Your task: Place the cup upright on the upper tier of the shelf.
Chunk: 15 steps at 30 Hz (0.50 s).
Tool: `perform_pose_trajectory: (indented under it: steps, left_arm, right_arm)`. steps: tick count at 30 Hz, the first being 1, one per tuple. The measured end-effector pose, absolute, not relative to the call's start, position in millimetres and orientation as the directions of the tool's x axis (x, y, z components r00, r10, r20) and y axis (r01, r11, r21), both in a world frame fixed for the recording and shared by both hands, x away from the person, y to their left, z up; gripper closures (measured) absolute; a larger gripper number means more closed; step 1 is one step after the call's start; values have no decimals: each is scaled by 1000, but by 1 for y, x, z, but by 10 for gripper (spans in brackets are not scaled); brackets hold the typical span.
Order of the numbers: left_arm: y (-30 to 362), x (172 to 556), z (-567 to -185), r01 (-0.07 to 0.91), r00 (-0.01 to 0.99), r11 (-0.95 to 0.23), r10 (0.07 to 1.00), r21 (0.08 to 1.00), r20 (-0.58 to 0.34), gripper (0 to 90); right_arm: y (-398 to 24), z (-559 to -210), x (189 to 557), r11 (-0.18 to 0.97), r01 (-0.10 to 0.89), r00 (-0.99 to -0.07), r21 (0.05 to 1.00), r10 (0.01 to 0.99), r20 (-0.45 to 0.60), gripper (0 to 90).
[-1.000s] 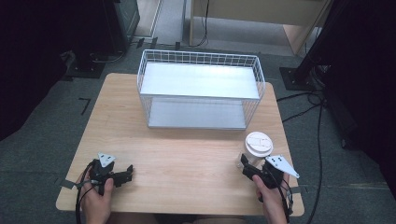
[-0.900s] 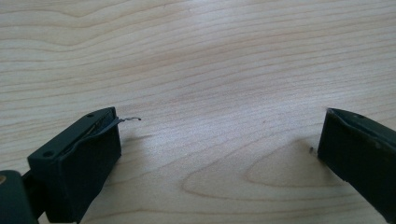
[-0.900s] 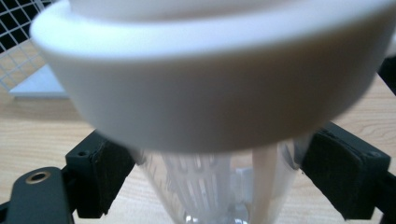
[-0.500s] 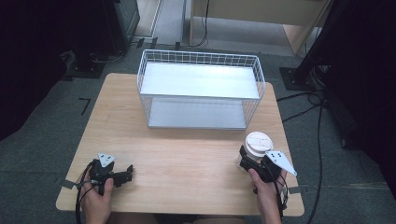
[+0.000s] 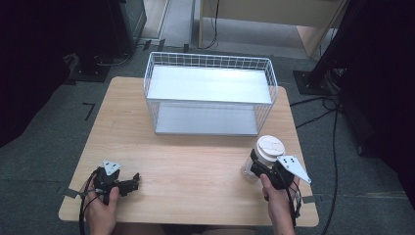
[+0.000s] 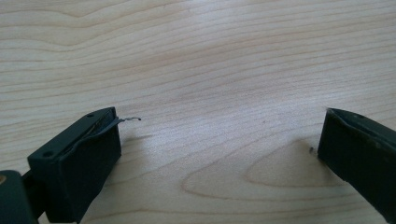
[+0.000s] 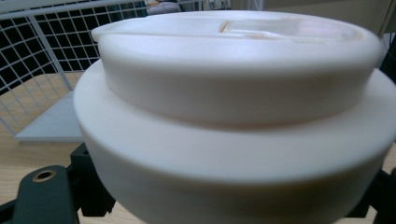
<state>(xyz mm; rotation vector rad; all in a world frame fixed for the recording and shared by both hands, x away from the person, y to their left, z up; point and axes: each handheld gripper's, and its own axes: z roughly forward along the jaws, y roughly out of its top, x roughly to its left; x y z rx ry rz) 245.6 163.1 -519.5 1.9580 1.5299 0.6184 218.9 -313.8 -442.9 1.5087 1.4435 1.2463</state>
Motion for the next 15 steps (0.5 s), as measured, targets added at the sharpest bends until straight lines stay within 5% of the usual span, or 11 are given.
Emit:
perform_pose_trajectory:
  steps: [15]
  left_arm:
    - [163, 246, -519, 707, 238, -182, 971, 684, 12, 0]
  right_arm:
    - [-291, -406, 230, -112, 267, -171, 957, 972, 161, 157]
